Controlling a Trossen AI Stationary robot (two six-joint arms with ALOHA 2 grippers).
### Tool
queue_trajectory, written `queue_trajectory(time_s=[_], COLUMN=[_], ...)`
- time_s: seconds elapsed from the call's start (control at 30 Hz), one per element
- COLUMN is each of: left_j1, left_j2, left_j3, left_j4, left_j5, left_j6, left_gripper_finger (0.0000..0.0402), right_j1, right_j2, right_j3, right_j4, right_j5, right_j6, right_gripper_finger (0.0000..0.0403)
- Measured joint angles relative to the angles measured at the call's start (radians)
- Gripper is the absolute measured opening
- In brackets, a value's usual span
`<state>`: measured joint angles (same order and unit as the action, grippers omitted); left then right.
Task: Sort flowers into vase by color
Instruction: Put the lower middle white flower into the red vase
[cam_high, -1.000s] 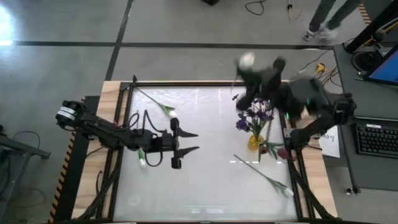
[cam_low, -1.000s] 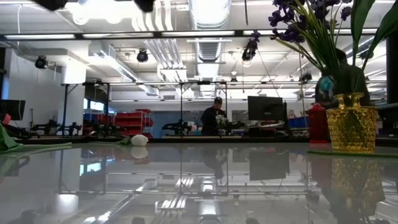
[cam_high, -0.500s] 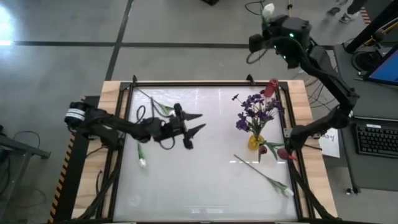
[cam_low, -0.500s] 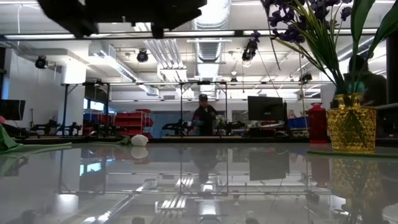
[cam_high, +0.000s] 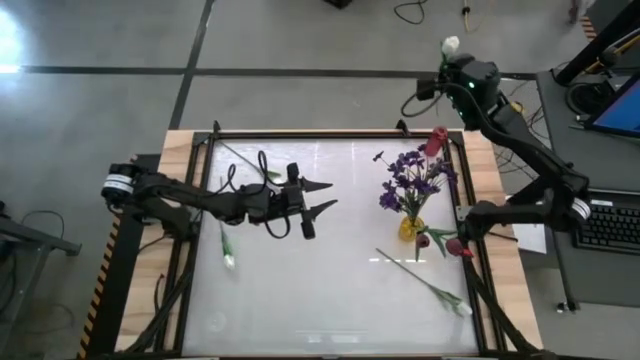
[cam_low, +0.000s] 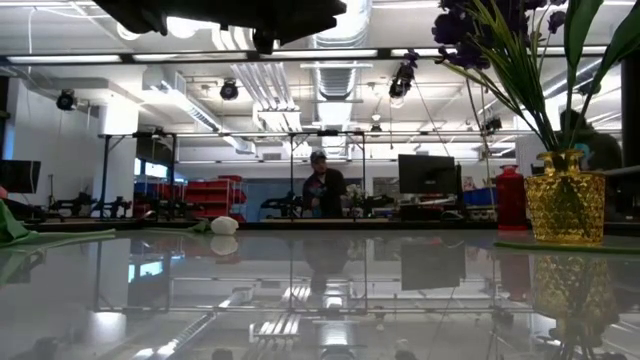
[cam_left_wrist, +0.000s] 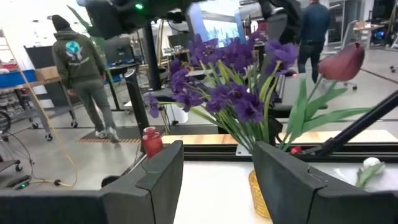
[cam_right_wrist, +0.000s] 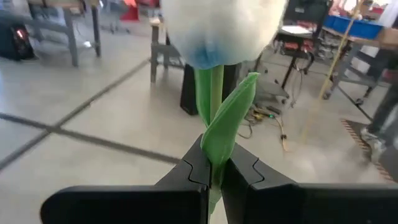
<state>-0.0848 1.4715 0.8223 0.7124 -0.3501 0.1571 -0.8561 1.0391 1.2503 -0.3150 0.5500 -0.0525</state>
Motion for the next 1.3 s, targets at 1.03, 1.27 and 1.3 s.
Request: queue_trajectory(time_s=[1.03,1.27,1.3], left_j1=[0.000,-0.002,-0.002], left_j2=[-0.039,-0.040,-0.040], left_j3=[0.000,0.000,0.000], left_j4=[-0.010,-0.018,-0.018], left_j5=[0.001,0.001,0.001], left_j6=[-0.048,-0.088,-0.088], left_gripper_finger=[0.0179,0.0179,0.0179], right_j1=[0.019,0.031,0.035], right_j2=[-0.123,-0.133,-0.138], right_j3=[-0.156,-0.158,-0.157], right_j4=[0.037,-0.005,-0.005], right_j5=[-0.087,-0.087,-0.087], right_j6=[-0.074,-0.100,-0.097], right_gripper_finger=[0.0012,0.0012,0.0012])
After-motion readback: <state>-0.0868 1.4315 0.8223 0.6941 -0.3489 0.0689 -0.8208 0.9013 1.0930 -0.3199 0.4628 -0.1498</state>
